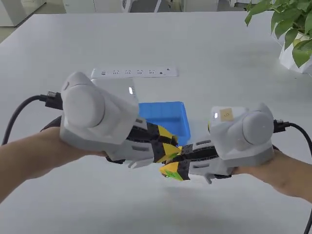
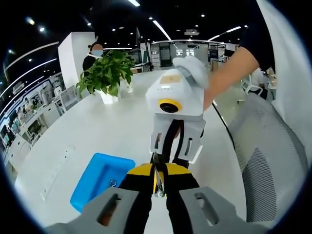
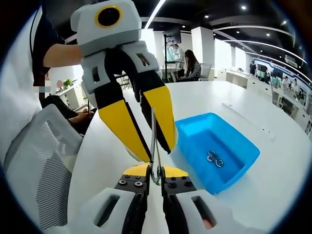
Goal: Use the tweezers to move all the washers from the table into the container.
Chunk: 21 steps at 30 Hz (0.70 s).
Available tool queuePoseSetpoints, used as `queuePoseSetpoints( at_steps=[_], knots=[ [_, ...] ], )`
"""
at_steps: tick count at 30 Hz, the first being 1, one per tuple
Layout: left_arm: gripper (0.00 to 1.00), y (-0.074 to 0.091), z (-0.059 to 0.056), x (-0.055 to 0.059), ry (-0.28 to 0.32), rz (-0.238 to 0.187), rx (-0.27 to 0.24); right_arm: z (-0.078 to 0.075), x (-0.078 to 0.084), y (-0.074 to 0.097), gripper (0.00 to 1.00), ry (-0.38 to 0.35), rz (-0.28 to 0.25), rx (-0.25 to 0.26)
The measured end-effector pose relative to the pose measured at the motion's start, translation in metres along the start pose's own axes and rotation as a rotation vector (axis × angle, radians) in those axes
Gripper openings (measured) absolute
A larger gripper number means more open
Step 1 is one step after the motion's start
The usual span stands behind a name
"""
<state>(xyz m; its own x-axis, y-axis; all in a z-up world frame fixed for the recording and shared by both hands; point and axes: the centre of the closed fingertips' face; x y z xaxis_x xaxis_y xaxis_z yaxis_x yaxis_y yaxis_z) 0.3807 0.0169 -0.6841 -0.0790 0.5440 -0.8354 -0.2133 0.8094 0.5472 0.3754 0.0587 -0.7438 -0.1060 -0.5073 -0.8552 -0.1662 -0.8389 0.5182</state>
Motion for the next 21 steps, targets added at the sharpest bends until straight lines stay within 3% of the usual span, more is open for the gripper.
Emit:
queuePoseSetpoints(
  at_steps=[13,21],
  knots=[
    [0.17,0.022,0.008,-0.001,0.007,-0.015,-0.060,0.000,-0.009,0.004,0.09,0.025,0.016,-0.004],
    [0.21,0.033,0.000,0.005,0.022,-0.029,-0.057,-0.007,-0.017,0.007,0.09,0.030,0.010,0.009]
  ],
)
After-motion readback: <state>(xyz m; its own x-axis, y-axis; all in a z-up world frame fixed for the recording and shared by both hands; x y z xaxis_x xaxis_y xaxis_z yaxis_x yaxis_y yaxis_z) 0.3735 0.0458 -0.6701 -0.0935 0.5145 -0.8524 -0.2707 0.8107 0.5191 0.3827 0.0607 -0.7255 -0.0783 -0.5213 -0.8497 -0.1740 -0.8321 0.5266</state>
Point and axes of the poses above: the centre of the closed fingertips' face, and the gripper's own axes: y roughly backward along the fingers, z roughly to its left, x roughly out of its underside, and after that the axes turned 7 degrees about x, right-handed
